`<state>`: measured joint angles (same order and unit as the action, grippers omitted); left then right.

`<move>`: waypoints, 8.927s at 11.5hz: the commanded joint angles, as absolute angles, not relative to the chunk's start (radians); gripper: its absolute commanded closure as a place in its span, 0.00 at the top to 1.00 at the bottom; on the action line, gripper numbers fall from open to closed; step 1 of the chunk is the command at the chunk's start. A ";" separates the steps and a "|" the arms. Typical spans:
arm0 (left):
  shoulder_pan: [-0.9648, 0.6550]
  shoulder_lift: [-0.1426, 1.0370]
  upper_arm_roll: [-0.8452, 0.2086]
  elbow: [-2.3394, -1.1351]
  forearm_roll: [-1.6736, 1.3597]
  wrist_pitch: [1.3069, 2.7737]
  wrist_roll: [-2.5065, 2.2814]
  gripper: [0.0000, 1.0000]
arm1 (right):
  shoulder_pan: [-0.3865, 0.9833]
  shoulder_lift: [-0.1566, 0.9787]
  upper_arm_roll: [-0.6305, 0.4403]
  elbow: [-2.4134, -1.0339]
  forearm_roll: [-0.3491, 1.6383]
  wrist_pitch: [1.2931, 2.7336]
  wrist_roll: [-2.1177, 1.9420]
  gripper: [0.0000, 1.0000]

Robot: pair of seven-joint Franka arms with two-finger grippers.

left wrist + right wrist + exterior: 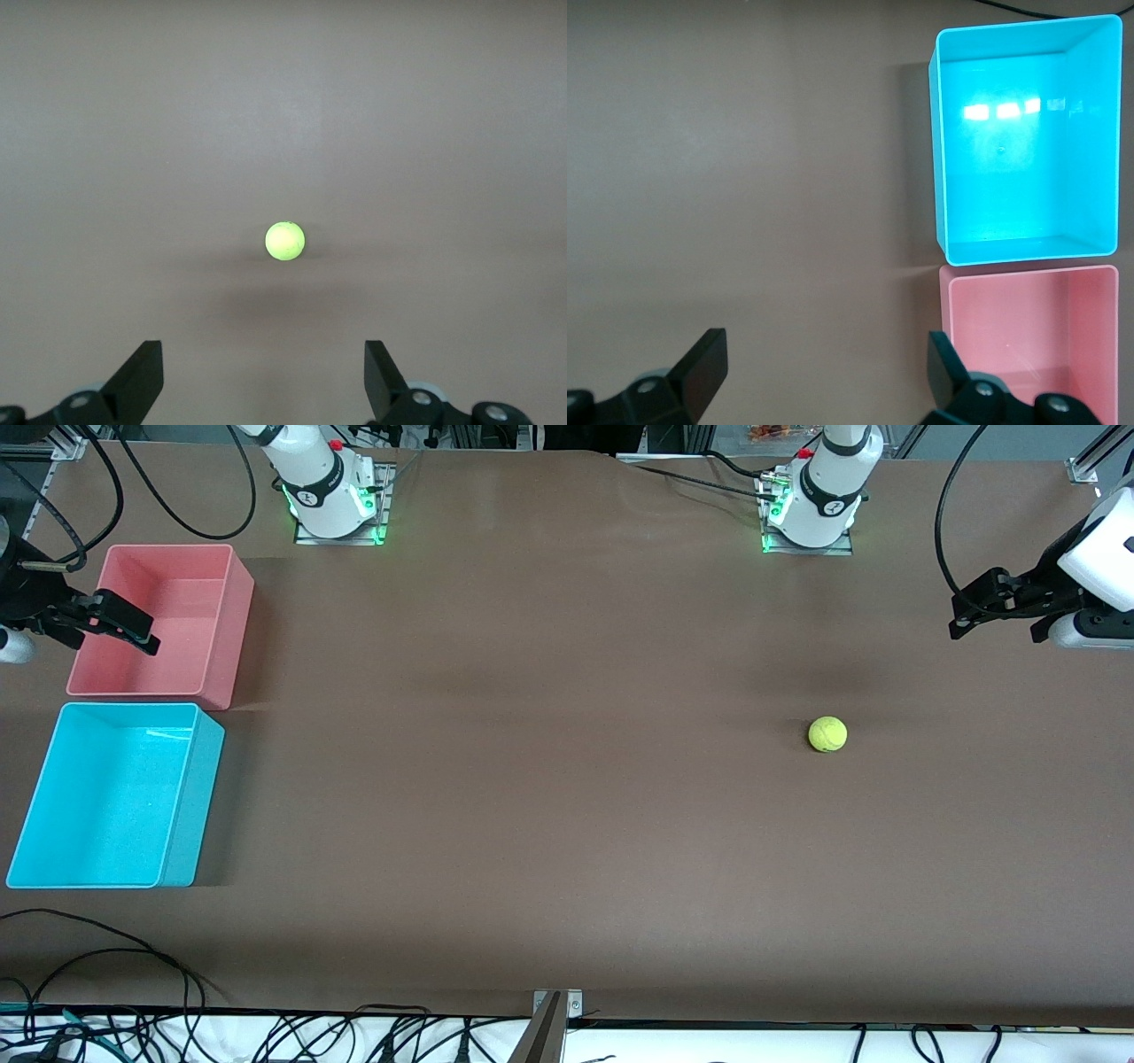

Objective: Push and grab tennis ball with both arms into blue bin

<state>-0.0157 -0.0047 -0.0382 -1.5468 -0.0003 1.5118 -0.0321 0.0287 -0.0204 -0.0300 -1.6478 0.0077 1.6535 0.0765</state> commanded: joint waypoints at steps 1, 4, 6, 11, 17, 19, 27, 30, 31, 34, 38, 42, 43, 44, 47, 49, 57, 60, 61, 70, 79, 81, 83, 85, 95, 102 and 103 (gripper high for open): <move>-0.014 0.009 -0.040 -1.514 0.020 1.488 -0.038 1.00 | 0.028 -0.017 -0.031 -1.632 0.026 1.646 0.067 1.00; -0.014 0.009 -0.040 -1.514 0.020 1.488 -0.037 1.00 | 0.028 -0.017 -0.031 -1.632 0.026 1.647 0.067 1.00; -0.014 0.009 -0.040 -1.516 0.020 1.488 -0.038 1.00 | 0.028 -0.017 -0.031 -1.632 0.026 1.646 0.067 1.00; -0.014 0.009 -0.040 -1.516 0.020 1.488 -0.038 1.00 | 0.028 -0.017 -0.031 -1.632 0.025 1.646 0.067 1.00; -0.014 0.009 -0.040 -1.516 0.020 1.488 -0.038 1.00 | 0.028 -0.017 -0.031 -1.632 0.026 1.646 0.067 1.00; -0.014 0.009 -0.040 -1.516 0.020 1.488 -0.037 1.00 | 0.028 -0.017 -0.031 -1.632 0.026 1.646 0.067 1.00; -0.014 0.009 -0.038 -1.516 0.020 1.488 -0.038 1.00 | 0.028 -0.017 -0.031 -1.632 0.025 1.646 0.067 1.00; -0.014 0.009 -0.038 -1.517 0.020 1.486 -0.037 1.00 | 0.028 -0.017 -0.031 -1.632 0.025 1.647 0.067 1.00; -0.014 0.009 -0.038 -1.517 0.020 1.486 -0.037 1.00 | 0.028 -0.017 -0.031 -1.632 0.026 1.646 0.067 1.00; -0.012 0.009 -0.037 -1.520 0.023 1.486 -0.038 1.00 | 0.028 -0.017 -0.031 -1.632 0.025 1.646 0.067 1.00; 0.008 0.011 -0.035 -1.523 0.018 1.486 -0.038 1.00 | 0.028 -0.017 -0.031 -1.634 0.026 1.646 0.067 1.00; -0.008 0.011 -0.044 -1.517 0.015 1.485 -0.035 1.00 | 0.028 -0.017 -0.031 -1.632 0.026 1.646 0.067 1.00; -0.014 0.009 -0.052 -1.516 0.015 1.485 -0.037 1.00 | 0.028 -0.017 -0.031 -1.634 0.026 1.647 0.067 1.00; -0.014 0.009 -0.061 -1.525 0.017 1.486 -0.035 1.00 | 0.028 -0.017 -0.031 -1.632 0.025 1.646 0.067 1.00; -0.003 0.011 -0.071 -1.603 0.018 1.518 -0.035 1.00 | 0.028 -0.017 -0.031 -1.632 0.025 1.647 0.067 1.00; -0.002 0.011 -0.071 -1.678 0.032 1.583 -0.035 1.00 | 0.028 -0.017 -0.031 -1.632 0.026 1.646 0.067 1.00; 0.043 0.087 -0.068 -1.899 0.021 1.934 0.077 1.00 | 0.028 -0.017 -0.031 -1.632 0.026 1.647 0.067 1.00; 0.044 0.146 -0.067 -1.969 0.023 2.050 0.074 1.00 | 0.028 -0.017 -0.031 -1.632 0.026 1.647 0.069 1.00; 0.043 0.155 -0.067 -2.003 0.023 2.119 0.074 1.00 | 0.028 -0.017 -0.031 -1.632 0.026 1.647 0.069 1.00; 0.066 0.218 -0.067 -2.100 -0.007 2.230 0.484 0.00 | 0.026 -0.017 -0.031 -1.632 0.026 1.647 0.067 1.00; 0.106 0.285 -0.061 -2.171 0.140 2.374 1.166 0.00 | 0.026 -0.017 -0.032 -1.632 0.026 1.647 0.068 1.00; 0.106 0.302 -0.061 -2.177 0.179 2.408 1.175 0.00 | 0.026 -0.017 -0.032 -1.632 0.026 1.647 0.069 1.00; 0.127 0.322 -0.063 -2.186 0.163 2.472 1.294 0.00 | 0.026 -0.017 -0.032 -1.632 0.026 1.647 0.068 1.00; 0.133 0.348 -0.063 -2.191 0.115 2.511 1.388 0.00 | 0.026 -0.017 -0.032 -1.632 0.026 1.647 0.068 1.00; 0.123 0.407 -0.067 -2.206 0.052 2.539 1.462 0.00 | 0.026 -0.017 -0.032 -1.632 0.026 1.647 0.067 1.00; 0.123 0.400 -0.074 -2.237 0.051 2.537 1.460 0.00 | 0.026 -0.017 -0.032 -1.632 0.026 1.647 0.067 1.00; 0.123 0.397 -0.075 -2.237 0.051 2.534 1.457 0.00 | 0.026 -0.017 -0.032 -1.632 0.026 1.647 0.067 1.00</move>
<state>0.1233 0.4137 -0.0685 -2.2228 0.0767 2.5239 1.4276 0.0284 -0.0195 -0.0303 -1.6474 0.0078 1.6540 0.0765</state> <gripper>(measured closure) 0.991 0.000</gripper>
